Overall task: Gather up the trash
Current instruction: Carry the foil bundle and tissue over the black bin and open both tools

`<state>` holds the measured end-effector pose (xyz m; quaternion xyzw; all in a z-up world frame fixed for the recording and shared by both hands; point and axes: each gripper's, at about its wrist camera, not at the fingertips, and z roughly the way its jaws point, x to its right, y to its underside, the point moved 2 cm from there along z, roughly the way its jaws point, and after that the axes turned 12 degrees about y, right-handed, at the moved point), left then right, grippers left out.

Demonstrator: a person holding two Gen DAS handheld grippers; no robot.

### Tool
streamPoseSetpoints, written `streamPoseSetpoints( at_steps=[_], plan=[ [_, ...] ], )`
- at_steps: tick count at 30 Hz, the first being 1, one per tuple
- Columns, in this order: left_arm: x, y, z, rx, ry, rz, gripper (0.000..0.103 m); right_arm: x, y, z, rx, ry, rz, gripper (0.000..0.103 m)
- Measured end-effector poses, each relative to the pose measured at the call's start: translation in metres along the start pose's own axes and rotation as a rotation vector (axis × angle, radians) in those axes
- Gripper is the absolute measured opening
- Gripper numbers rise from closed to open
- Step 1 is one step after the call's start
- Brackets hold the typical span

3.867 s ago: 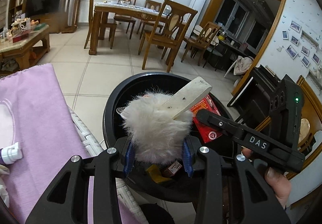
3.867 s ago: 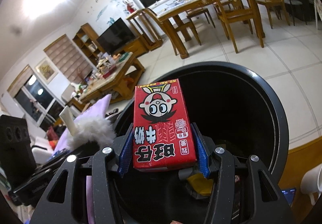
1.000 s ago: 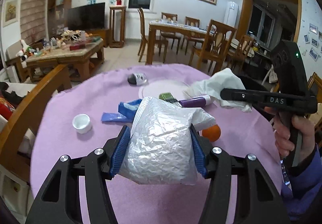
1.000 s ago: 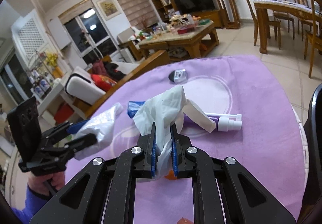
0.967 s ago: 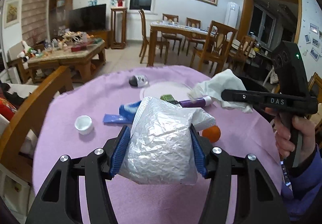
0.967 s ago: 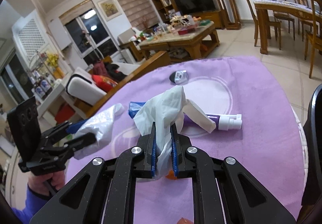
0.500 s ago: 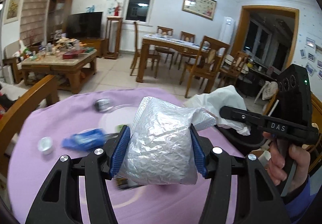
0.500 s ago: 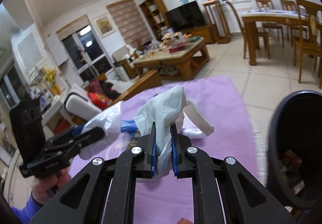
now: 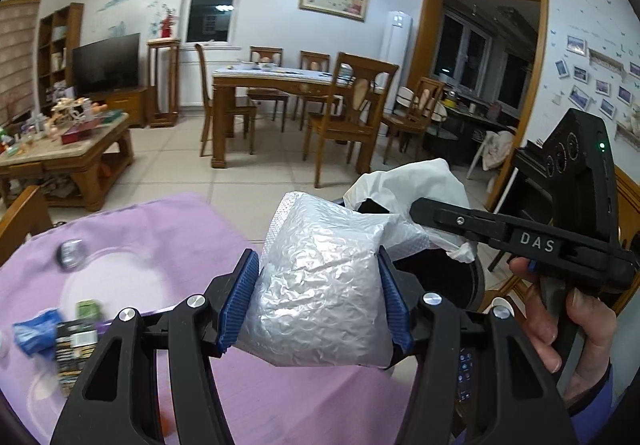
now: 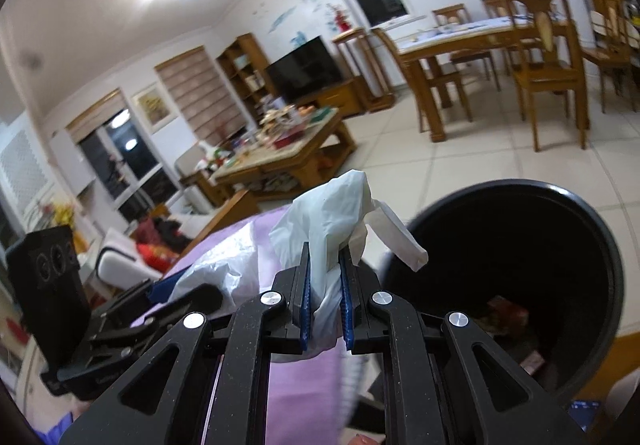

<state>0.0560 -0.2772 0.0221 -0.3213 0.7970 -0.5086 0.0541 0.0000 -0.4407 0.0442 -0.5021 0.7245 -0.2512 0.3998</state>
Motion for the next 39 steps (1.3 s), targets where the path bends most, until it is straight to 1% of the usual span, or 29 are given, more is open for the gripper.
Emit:
streamPoseSetpoints(
  at_steps=[4,9,15,22,25,30,31,34,36,37,38,39],
  plan=[
    [0.017,-0.005,0.031,-0.016,0.022,0.020,0.058,0.044,0.001,0.000,0.003,0.049,0.051,0.013],
    [0.028,-0.006,0.061,-0.039,0.039,0.035,0.058,0.085,0.006,0.009,-0.014,0.099,0.117,0.013],
    [0.035,-0.004,0.091,-0.074,0.052,0.043,0.058,0.116,0.019,0.026,-0.038,0.131,0.177,0.013],
    [0.032,0.003,0.122,-0.139,0.059,0.043,0.058,0.139,0.030,0.046,-0.059,0.168,0.237,0.013],
    [0.031,0.007,0.131,-0.158,0.058,0.041,0.058,0.141,0.035,0.049,-0.065,0.184,0.247,0.013],
    [0.033,0.013,0.138,-0.177,0.062,0.039,0.058,0.148,0.039,0.057,-0.079,0.186,0.265,0.013],
    [0.034,0.014,0.138,-0.181,0.062,0.040,0.058,0.150,0.036,0.059,-0.082,0.187,0.266,0.013],
    [0.036,0.017,0.140,-0.194,0.066,0.042,0.059,0.149,0.037,0.062,-0.086,0.188,0.271,0.013],
    [0.036,0.016,0.138,-0.185,0.068,0.041,0.061,0.145,0.035,0.064,-0.089,0.190,0.277,0.013],
    [0.037,0.016,0.138,-0.186,0.068,0.044,0.062,0.145,0.035,0.065,-0.091,0.190,0.282,0.017],
    [0.038,0.016,0.138,-0.190,0.068,0.048,0.064,0.142,0.035,0.063,-0.092,0.191,0.286,0.028],
    [0.039,0.017,0.138,-0.194,0.069,0.053,0.066,0.142,0.035,0.064,-0.093,0.191,0.296,0.034]
  ],
)
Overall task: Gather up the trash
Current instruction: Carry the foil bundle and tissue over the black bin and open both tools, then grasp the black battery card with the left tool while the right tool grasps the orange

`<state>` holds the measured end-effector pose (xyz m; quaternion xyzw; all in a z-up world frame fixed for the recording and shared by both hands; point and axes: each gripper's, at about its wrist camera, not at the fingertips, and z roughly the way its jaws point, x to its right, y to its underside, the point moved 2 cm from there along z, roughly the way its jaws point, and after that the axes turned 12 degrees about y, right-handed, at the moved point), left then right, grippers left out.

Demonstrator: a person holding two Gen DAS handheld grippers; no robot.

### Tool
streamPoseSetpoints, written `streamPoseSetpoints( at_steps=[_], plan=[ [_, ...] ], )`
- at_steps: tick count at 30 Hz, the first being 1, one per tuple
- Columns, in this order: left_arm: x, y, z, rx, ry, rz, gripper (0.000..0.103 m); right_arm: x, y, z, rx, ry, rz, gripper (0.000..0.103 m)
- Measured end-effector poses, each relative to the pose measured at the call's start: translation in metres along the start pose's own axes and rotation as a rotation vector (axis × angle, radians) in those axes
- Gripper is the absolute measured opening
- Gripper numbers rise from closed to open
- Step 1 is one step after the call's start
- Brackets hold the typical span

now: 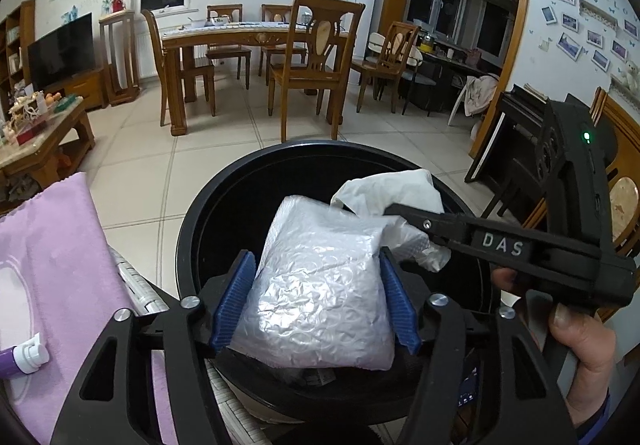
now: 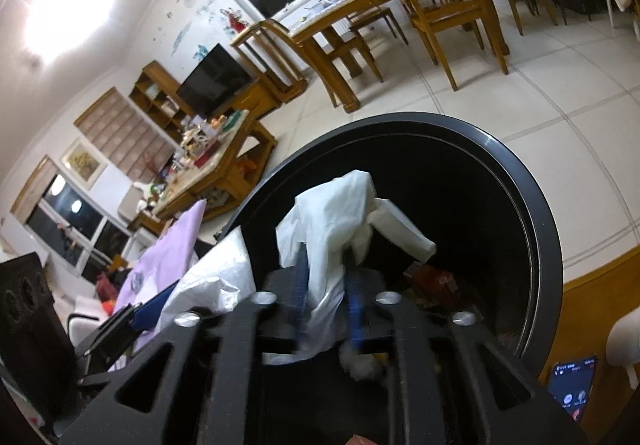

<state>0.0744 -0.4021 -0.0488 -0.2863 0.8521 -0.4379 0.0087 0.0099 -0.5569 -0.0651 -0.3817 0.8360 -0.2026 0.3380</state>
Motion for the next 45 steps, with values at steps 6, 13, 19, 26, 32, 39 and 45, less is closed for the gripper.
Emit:
streamPoseSetpoints(
  at_steps=[6,13,19,26,32,39,45],
  plan=[
    [0.008,0.002,-0.001,-0.001,-0.007,0.036,0.081,0.002,0.001,-0.005,0.009,0.009,0.024,0.056],
    [0.007,0.005,-0.031,0.014,-0.008,0.041,0.084,-0.011,0.001,-0.013,0.029,0.005,0.000,0.060],
    [-0.031,0.023,-0.088,0.051,-0.107,-0.031,0.084,-0.049,0.010,-0.018,0.026,-0.021,-0.071,0.060],
    [-0.105,0.066,-0.171,0.107,-0.293,-0.198,0.084,-0.133,0.050,-0.014,-0.037,-0.098,-0.230,0.061],
    [-0.162,0.107,-0.204,0.060,-0.409,-0.345,0.084,-0.224,0.105,-0.006,-0.113,-0.161,-0.413,0.067],
    [-0.197,0.127,-0.200,-0.031,-0.461,-0.378,0.084,-0.299,0.172,0.008,-0.194,-0.157,-0.635,0.067],
    [-0.202,0.137,-0.199,-0.023,-0.404,-0.383,0.048,-0.322,0.203,0.017,-0.231,-0.137,-0.739,0.067]
  ],
)
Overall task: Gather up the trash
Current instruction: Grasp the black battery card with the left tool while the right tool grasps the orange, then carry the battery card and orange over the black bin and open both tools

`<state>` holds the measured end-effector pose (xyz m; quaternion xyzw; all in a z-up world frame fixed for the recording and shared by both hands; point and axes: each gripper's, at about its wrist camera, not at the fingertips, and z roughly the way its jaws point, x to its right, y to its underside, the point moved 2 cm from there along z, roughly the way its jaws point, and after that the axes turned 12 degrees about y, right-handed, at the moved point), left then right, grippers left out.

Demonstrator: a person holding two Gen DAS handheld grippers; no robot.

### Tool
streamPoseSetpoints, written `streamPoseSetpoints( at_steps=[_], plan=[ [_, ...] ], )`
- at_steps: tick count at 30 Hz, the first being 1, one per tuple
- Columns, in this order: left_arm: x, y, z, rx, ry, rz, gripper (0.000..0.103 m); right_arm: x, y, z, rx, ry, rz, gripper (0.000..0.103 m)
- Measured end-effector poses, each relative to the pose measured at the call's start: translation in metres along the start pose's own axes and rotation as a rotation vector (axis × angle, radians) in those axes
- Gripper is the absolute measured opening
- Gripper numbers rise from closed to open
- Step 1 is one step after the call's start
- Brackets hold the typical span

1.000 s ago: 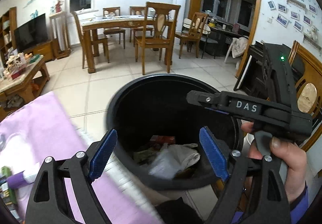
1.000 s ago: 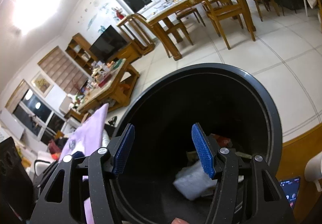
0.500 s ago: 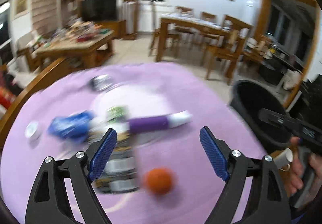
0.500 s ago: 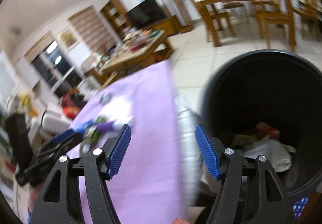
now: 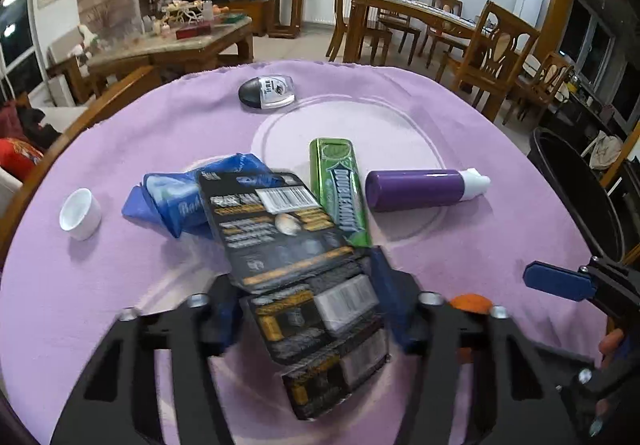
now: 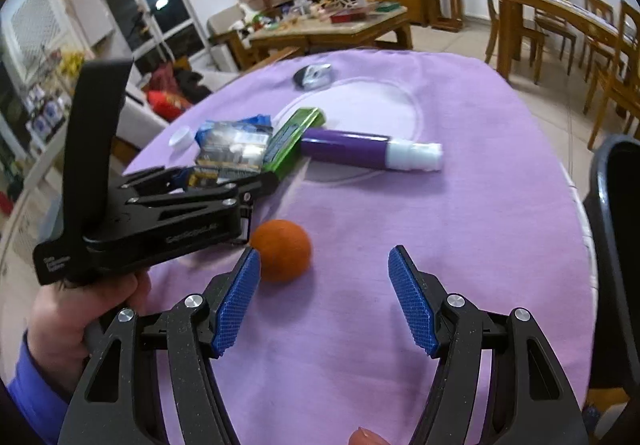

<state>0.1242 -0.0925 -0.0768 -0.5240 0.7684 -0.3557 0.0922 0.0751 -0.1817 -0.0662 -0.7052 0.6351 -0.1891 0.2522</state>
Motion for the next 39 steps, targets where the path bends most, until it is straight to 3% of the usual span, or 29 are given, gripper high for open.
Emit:
streamPoseSetpoints(
  at_steps=[4,7,10,11,13,15,16,19,24,30,39],
  plan=[
    [-0.011,0.004,-0.008,0.027,0.083,-0.049,0.030,-0.012,-0.004,0.012,-0.013,0.019,-0.036,0.067],
    [-0.014,0.004,-0.014,0.051,0.088,-0.053,0.026,-0.017,-0.007,0.023,-0.027,0.031,-0.055,0.067],
    [-0.017,0.006,-0.018,0.059,0.095,-0.056,0.023,-0.020,-0.013,0.037,-0.039,0.051,-0.067,0.058],
    [-0.018,0.005,-0.018,0.059,0.098,-0.060,0.023,-0.021,-0.014,0.038,-0.038,0.056,-0.068,0.048],
    [-0.018,0.003,-0.020,0.059,0.085,-0.058,0.023,-0.020,-0.016,0.039,-0.042,0.033,-0.064,0.038],
    [-0.018,0.002,-0.021,0.065,0.059,-0.043,0.021,-0.020,-0.016,0.040,-0.039,0.033,-0.068,0.038],
    [-0.019,0.002,-0.022,0.069,0.066,-0.047,0.012,-0.021,-0.015,0.040,-0.036,0.030,-0.066,0.038],
    [-0.023,0.002,-0.028,0.103,0.122,-0.085,0.005,-0.017,-0.015,0.035,-0.019,0.008,-0.051,0.038],
    [-0.012,0.002,-0.050,0.185,0.181,-0.058,0.005,-0.002,-0.018,0.011,0.038,-0.028,-0.011,0.038],
    [0.011,-0.003,-0.060,0.209,0.206,-0.033,0.005,0.034,-0.024,-0.020,0.105,-0.062,0.074,0.038],
    [0.106,-0.022,-0.057,0.224,0.277,0.123,0.005,0.126,-0.025,-0.073,0.222,-0.022,0.235,0.038]
  ],
)
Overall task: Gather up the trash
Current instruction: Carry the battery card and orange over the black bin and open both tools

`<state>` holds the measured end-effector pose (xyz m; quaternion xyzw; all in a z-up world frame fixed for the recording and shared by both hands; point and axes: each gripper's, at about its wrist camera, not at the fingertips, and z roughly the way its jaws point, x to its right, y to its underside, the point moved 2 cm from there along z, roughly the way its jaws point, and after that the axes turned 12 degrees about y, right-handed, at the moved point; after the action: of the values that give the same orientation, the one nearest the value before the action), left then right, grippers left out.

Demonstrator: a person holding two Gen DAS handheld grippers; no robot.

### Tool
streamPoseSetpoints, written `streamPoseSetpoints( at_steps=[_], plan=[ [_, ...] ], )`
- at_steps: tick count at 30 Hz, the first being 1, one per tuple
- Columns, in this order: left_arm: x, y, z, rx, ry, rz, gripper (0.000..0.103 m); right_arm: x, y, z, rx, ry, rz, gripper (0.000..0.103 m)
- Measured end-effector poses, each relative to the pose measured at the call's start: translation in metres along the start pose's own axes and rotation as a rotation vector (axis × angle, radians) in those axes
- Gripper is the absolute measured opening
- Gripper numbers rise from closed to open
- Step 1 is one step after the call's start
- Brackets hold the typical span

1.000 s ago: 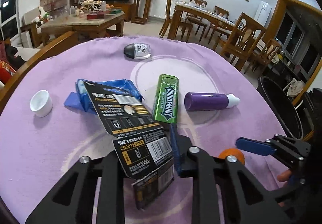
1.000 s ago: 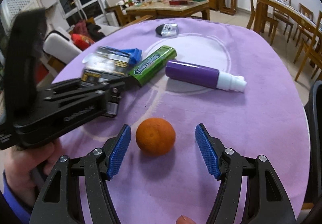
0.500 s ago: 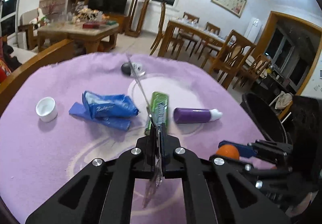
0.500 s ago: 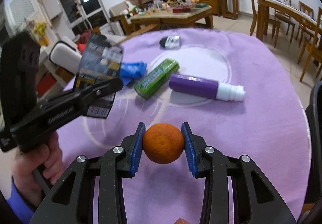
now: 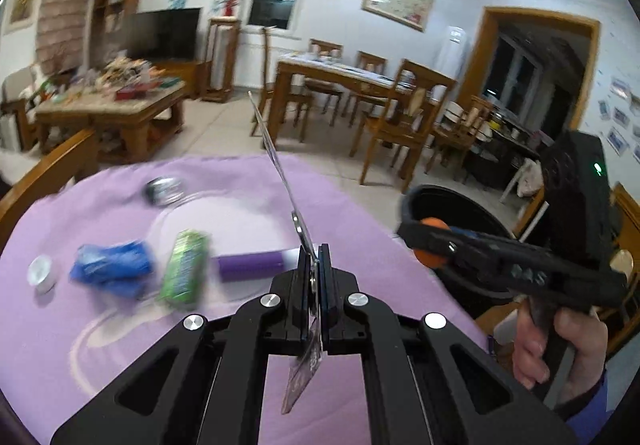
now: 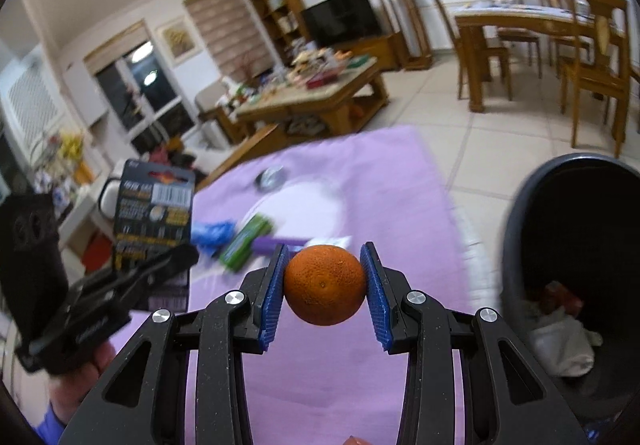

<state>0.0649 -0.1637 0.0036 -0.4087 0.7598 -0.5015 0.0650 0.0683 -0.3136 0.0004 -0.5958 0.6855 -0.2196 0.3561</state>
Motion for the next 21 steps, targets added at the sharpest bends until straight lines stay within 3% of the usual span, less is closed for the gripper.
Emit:
streamPoseSetpoints(
  at_steps=[12,21],
  plan=[
    [0.101,-0.014,0.088,-0.068,0.146,0.154,0.005,0.131,-0.009,-0.057,0.114,0.090,0.232,0.038],
    [0.137,-0.013,0.140,-0.132,0.194,0.208,0.005,0.202,0.021,-0.068,0.118,0.143,0.361,0.038]
  ],
)
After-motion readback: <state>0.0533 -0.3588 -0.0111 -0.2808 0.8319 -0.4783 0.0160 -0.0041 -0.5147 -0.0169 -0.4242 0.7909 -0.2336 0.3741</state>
